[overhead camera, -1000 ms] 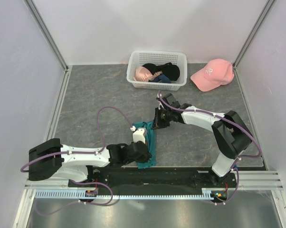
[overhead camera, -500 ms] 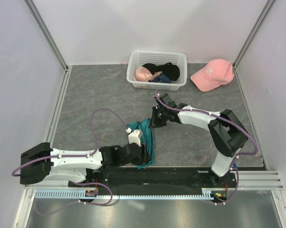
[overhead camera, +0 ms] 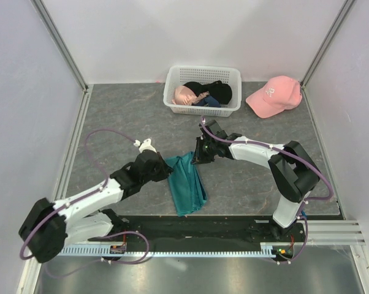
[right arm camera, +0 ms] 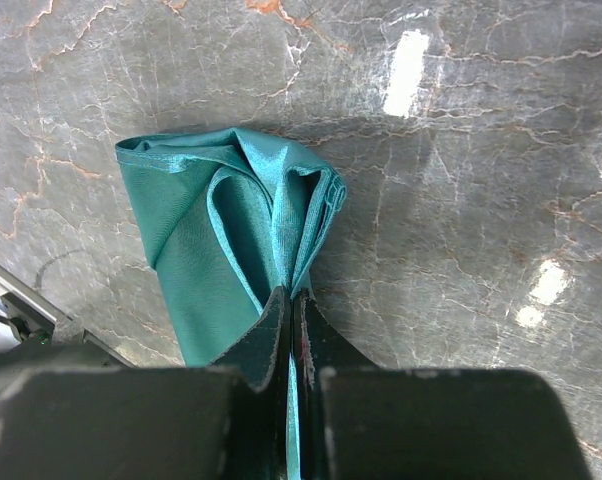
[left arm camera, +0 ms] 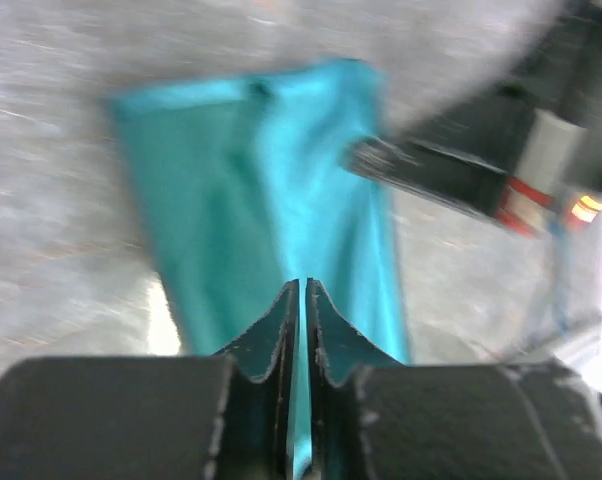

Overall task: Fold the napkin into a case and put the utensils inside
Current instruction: Fold the 2/3-rectangle-folded napkin at the center of the board.

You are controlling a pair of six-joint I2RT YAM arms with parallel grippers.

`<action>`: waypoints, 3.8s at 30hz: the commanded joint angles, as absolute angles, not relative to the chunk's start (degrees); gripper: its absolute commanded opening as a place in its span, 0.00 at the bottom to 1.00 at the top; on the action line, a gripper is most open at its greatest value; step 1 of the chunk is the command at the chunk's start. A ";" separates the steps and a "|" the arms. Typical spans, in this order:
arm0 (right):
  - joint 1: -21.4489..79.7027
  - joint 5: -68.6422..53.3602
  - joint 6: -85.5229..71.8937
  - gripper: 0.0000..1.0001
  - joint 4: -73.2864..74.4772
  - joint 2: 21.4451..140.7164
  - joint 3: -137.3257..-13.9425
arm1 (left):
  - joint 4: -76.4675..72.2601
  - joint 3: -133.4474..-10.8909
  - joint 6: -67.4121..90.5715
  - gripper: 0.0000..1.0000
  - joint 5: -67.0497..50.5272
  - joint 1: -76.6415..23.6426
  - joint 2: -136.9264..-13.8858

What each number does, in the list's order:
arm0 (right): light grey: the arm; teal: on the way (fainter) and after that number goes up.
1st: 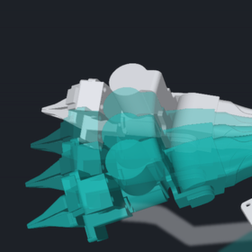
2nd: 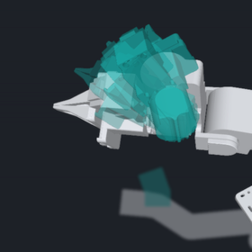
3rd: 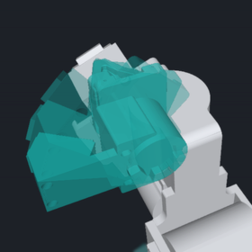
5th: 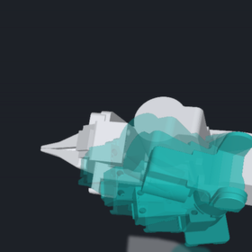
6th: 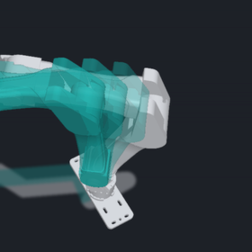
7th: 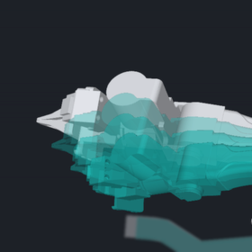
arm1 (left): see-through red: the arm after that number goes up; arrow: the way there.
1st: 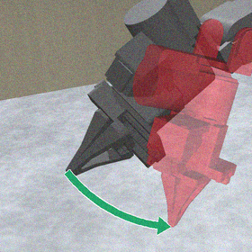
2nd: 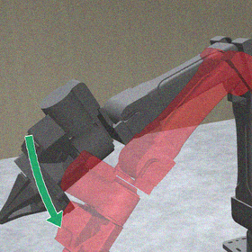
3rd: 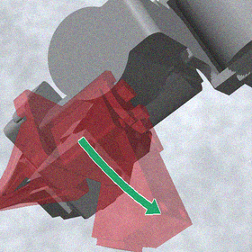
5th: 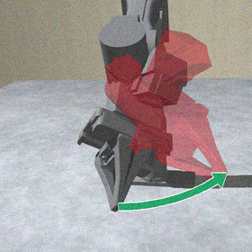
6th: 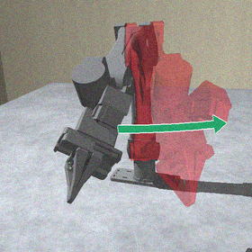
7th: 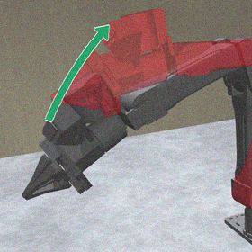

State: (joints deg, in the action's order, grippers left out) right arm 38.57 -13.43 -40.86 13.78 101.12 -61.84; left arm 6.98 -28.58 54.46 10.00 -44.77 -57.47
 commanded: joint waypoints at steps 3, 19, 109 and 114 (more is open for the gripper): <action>39.37 -12.83 -42.01 0.00 12.13 100.81 -64.07 | 0.27 -33.48 45.62 0.07 3.34 -40.61 -70.30; 42.36 -13.53 -46.14 0.00 12.22 101.25 -66.09 | -8.34 -36.39 46.05 0.05 1.06 -39.99 -88.50; 49.13 -8.00 -73.38 0.00 -1.13 106.00 -61.61 | 1.32 -30.85 47.02 0.02 -2.46 -34.01 -80.94; 49.39 -7.65 -76.37 0.00 -3.69 108.28 -61.35 | 0.18 -29.27 47.72 0.02 -2.55 -34.19 -80.42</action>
State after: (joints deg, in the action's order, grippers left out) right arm 48.86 -7.51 -72.16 0.23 106.26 -61.52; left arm 1.87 -31.16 47.46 -2.11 -33.87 -80.03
